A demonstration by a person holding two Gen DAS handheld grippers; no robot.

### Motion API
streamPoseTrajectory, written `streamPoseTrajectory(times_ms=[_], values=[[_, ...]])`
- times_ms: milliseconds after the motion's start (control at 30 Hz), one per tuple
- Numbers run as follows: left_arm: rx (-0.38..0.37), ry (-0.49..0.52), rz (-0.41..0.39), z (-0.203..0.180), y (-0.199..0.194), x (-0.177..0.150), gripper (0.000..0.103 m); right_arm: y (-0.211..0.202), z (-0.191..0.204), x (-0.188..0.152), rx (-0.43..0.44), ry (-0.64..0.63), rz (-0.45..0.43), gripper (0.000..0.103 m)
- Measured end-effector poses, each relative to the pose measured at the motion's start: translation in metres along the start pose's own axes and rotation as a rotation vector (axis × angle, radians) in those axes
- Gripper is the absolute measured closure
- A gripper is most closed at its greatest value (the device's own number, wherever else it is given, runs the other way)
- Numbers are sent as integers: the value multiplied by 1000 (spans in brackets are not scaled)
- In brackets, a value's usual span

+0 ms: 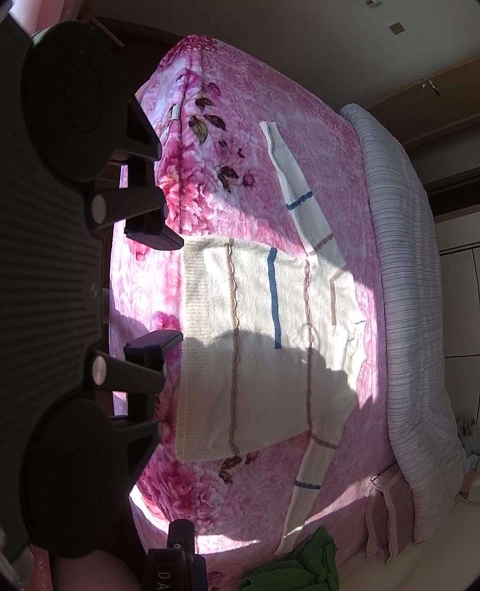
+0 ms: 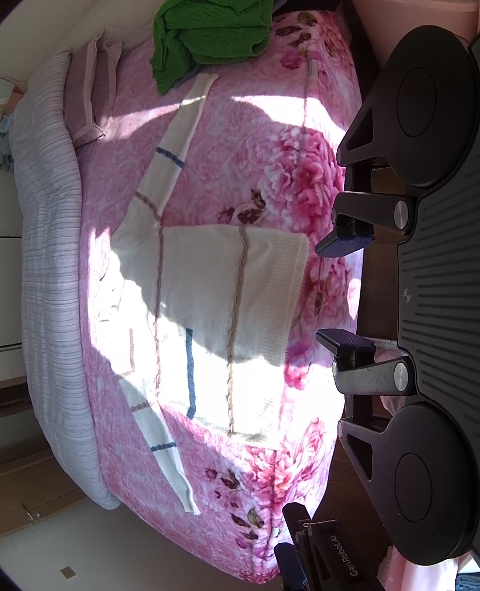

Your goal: Fold clothes

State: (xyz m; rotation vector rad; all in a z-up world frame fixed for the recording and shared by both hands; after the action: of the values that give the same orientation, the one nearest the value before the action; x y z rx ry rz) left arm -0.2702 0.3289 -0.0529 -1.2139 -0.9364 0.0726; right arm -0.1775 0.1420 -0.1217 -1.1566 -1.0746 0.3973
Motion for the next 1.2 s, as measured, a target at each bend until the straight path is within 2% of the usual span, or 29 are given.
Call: streamPoseTrajectory(times_ms=[100, 200, 367, 400, 567, 700, 800, 967, 1033, 1200], values=[[-26, -29, 7, 1, 9, 7, 60, 3, -13, 6, 7, 29, -21, 56], [-62, -64, 11, 2, 20, 15, 60, 0, -32, 17, 32, 82, -99, 56], [-104, -155, 42, 17, 50, 34, 60, -2, -70, 43, 57, 165, -278, 56], [-110, -178, 52, 23, 59, 38, 60, 3, -77, 49, 55, 175, -283, 56], [-80, -256, 98, 54, 105, 63, 60, 48, -101, 74, 18, 219, -187, 56], [-58, -299, 146, 83, 158, 96, 60, 77, -99, 108, 18, 236, -237, 56], [-70, -323, 193, 102, 201, 130, 60, 120, -88, 143, -73, 167, -167, 56], [-125, -348, 199, 147, 265, 181, 60, 171, -71, 199, -73, 191, -107, 56], [-141, -415, 204, 175, 298, 193, 60, 193, -68, 217, -76, 190, -72, 56], [-101, -620, 223, 251, 380, 200, 61, 259, -69, 235, -139, 192, 95, 56]])
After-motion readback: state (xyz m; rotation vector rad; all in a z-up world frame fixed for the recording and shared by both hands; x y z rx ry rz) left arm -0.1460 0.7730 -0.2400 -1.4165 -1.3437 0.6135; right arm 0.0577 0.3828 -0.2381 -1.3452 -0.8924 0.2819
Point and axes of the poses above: each gripper's, at about its wrist camera, not at the fingertips, and y roughly the way its jaws point, z to its left, x to its top, the point moved 3 cm from there along y, roughly the way its jaws point, and after that the axes turned 10 degrees about -y, right-handed, at the moved point
